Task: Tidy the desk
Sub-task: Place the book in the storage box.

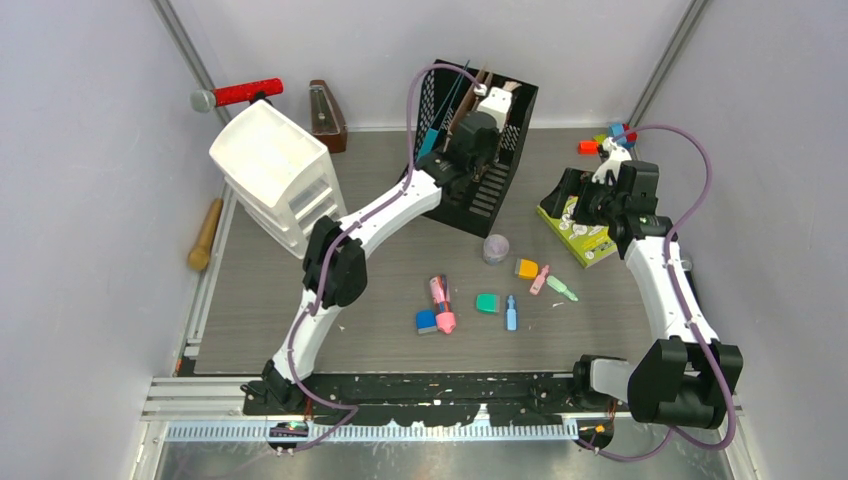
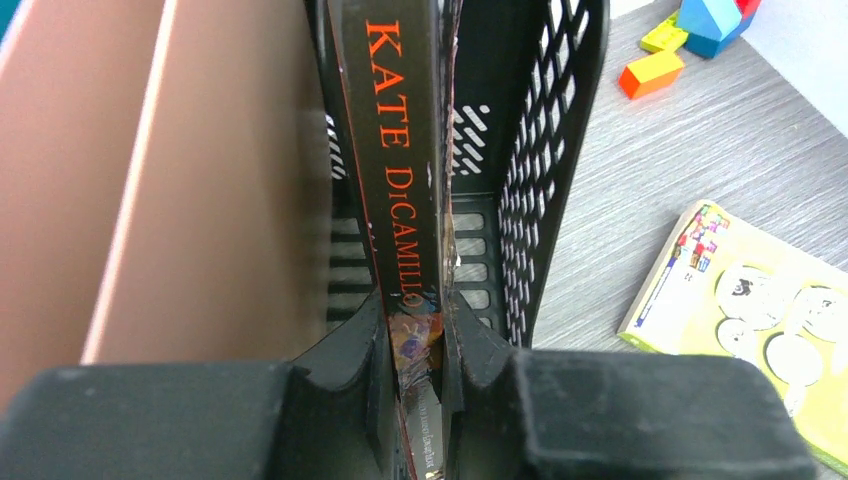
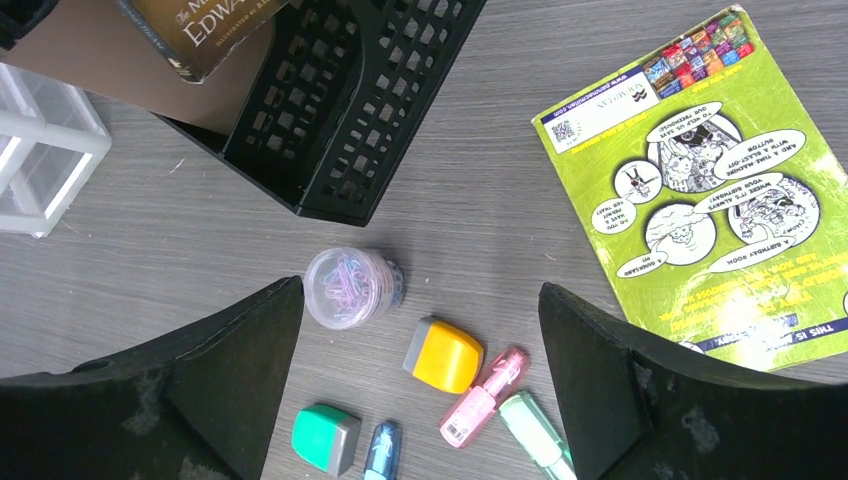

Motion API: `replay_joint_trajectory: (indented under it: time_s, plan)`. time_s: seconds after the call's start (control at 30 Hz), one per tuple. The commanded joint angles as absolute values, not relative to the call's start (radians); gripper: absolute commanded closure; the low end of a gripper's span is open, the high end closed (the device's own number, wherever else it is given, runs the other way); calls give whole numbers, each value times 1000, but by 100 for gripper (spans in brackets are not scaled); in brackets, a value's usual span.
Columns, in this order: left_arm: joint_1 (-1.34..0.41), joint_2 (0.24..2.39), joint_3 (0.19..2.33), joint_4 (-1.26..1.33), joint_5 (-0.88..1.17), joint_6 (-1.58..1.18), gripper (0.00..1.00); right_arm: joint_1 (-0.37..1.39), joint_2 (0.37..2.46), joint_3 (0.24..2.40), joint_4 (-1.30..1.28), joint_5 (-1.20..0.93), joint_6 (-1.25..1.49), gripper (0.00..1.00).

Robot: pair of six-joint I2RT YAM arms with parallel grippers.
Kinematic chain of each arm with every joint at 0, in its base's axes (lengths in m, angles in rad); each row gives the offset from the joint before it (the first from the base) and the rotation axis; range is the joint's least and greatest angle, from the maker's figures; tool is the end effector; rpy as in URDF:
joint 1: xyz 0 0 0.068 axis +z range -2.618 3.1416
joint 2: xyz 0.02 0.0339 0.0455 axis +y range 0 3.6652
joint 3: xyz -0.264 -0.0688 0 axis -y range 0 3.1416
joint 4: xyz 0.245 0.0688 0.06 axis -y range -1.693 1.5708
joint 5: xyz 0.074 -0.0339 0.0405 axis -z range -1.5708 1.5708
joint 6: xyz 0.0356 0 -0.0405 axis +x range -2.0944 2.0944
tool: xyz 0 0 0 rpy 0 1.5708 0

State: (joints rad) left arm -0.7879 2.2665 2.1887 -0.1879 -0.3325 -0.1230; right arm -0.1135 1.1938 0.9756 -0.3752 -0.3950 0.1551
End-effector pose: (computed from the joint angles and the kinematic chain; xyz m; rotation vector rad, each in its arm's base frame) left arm 0.3905 -0.3760 0.3287 0.3733 1.7963 -0.3375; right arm 0.2634 -0.0162 0.3047 0.0607 2.1455 0.4506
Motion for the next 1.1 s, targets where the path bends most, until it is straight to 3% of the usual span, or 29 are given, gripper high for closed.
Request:
replay_joint_trajectory:
  time_s: [0.0, 0.13, 0.33, 0.77, 1.07]
  plan:
    - [-846, 2217, 2248, -166, -435, -20, 100, -117, 1207, 999, -362, -406, 134, 6]
    - [-907, 2172, 2164, -92, -542, 113, 100, -117, 1218, 1001, -363, -409, 134, 6]
    - [-929, 2157, 2168, -123, -594, 102, 100, -117, 1219, 1002, -368, -416, 135, 6]
    - [-901, 2152, 2153, -106, -542, 7, 100, -117, 1218, 1001, -369, -415, 133, 6]
    - [-844, 2216, 2149, 46, -461, -30, 100, -116, 1225, 1002, -369, -419, 131, 6]
